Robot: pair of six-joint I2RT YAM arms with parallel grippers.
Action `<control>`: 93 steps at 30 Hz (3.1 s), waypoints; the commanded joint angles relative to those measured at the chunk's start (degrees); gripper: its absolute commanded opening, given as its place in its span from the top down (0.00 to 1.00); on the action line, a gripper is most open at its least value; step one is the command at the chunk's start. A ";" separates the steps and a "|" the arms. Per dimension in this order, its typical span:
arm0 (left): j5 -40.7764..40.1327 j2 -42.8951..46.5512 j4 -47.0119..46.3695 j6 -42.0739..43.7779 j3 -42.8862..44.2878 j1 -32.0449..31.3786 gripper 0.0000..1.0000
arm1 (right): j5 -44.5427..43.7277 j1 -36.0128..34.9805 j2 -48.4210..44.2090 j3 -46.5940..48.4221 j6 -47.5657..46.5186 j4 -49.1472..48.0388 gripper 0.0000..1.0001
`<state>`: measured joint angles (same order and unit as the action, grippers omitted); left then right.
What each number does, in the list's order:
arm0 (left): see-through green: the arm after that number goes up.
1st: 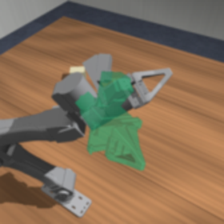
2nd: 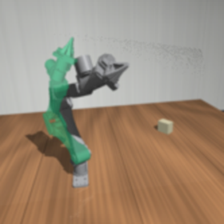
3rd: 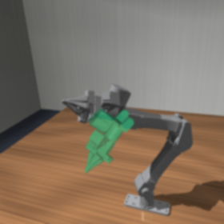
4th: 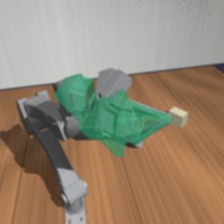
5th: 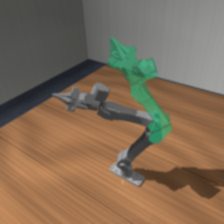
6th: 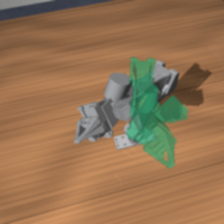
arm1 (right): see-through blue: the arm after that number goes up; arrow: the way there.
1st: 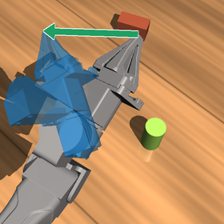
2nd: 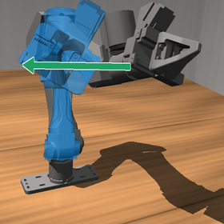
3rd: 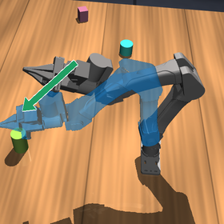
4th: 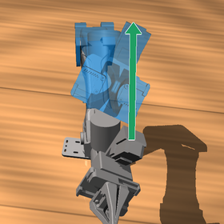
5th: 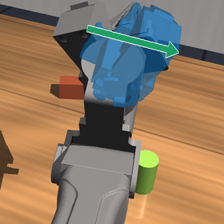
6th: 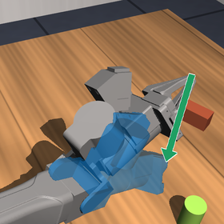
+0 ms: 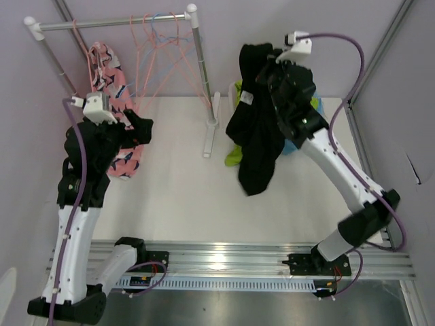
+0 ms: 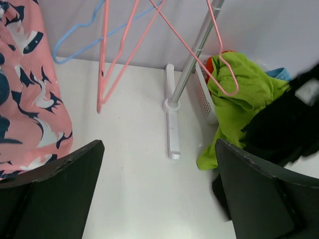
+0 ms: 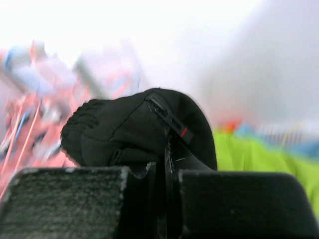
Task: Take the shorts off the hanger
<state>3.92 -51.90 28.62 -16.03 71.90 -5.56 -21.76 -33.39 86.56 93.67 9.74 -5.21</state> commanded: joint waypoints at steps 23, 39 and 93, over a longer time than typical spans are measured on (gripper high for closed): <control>-8.56 5.60 9.42 2.85 -0.31 -0.50 0.01 | -14.18 15.20 27.53 -5.14 14.51 -12.82 0.01; -20.37 -19.36 15.32 5.66 30.66 4.41 0.01 | -7.77 -2.01 -25.46 -53.48 23.30 1.43 0.01; -31.26 -44.87 4.69 1.18 38.58 12.86 0.86 | -1.18 -20.67 -17.04 -75.91 27.88 -20.27 0.01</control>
<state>-26.57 -98.50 35.51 -14.50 110.00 6.90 -22.33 -54.19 69.04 17.52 36.51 -22.04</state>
